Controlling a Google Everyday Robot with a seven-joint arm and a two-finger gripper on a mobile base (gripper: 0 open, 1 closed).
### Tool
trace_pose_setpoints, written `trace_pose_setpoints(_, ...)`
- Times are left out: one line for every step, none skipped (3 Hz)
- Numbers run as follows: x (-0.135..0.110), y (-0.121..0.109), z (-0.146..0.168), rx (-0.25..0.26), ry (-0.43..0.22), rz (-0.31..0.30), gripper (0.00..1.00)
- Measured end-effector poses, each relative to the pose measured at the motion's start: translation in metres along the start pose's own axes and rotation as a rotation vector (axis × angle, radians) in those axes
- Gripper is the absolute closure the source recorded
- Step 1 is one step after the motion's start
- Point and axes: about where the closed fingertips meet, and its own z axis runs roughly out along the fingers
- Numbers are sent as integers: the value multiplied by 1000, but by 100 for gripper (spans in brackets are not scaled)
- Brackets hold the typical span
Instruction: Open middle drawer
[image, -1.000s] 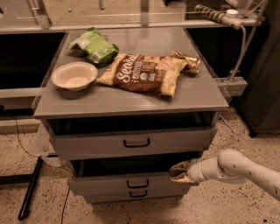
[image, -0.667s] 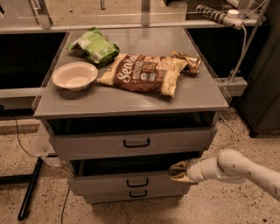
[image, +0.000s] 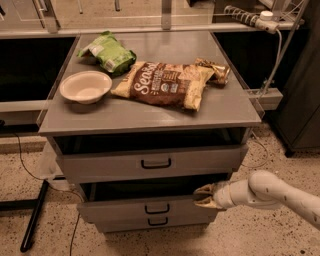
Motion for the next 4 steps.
trace_pose_setpoints(1,2,2,-10,-8,11,35)
trace_pose_setpoints(10,19,0,-29,-18,42,12)
trace_pose_setpoints(9,19,-1,-30,-19,43,14)
trace_pose_setpoints(26,55,-14,-58,-33,76,37)
